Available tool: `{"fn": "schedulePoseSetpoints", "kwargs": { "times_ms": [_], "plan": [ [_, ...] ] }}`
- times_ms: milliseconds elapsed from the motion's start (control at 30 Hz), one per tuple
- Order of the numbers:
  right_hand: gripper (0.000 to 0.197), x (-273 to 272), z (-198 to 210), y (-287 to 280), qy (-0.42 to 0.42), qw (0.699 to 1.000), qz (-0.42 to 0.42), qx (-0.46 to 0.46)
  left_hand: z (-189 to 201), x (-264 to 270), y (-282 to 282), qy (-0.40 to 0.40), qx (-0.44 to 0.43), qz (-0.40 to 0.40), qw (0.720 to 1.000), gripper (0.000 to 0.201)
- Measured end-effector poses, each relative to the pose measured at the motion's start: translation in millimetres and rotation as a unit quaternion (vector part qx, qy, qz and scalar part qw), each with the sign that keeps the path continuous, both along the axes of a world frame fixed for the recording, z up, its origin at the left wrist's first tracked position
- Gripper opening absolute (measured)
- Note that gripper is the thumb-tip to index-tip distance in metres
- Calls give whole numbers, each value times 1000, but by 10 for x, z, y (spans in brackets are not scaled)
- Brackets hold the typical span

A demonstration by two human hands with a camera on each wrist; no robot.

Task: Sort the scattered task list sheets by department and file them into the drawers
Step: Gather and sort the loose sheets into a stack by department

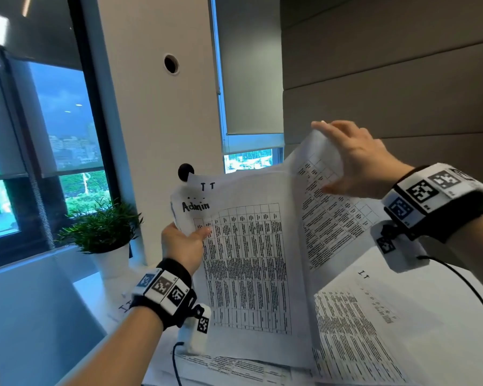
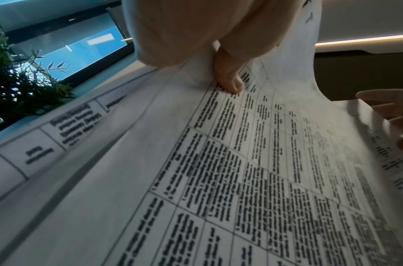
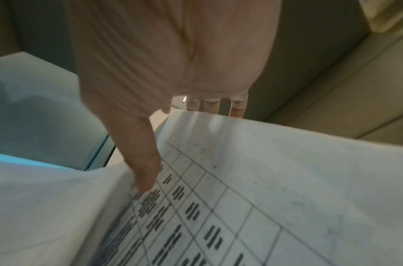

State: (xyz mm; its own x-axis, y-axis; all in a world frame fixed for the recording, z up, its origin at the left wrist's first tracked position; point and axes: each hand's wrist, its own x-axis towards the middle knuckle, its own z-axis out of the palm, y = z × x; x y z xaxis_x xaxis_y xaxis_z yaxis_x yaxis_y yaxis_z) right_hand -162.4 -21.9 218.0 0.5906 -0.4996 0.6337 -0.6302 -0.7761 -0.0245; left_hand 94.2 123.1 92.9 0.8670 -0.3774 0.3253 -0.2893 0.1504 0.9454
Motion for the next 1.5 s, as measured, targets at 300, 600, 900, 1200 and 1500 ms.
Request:
{"fn": "schedulePoseSetpoints", "kwargs": {
  "times_ms": [300, 600, 900, 1200, 1500],
  "plan": [
    [87, 105, -143, -60, 82, 991, -3, -109, -64, 53, -79, 0, 23, -1, 1000, 81],
    [8, -121, -76, -343, -226, 971, 28, 73, -97, 316, 40, -11, -31, -17, 999, 20],
    [11, -131, -384, -481, -422, 836, 135, 324, -96, 505, 138, 63, -90, -76, 991, 26],
    [17, 415, -1058, -298, -440, 711, 242, 492, -18, 519, 119, 68, -129, -116, 983, 88],
    [19, 683, -999, -7, -241, 862, 219, 389, -57, 570, 146, 42, -107, -100, 988, 49]
  ]
}}
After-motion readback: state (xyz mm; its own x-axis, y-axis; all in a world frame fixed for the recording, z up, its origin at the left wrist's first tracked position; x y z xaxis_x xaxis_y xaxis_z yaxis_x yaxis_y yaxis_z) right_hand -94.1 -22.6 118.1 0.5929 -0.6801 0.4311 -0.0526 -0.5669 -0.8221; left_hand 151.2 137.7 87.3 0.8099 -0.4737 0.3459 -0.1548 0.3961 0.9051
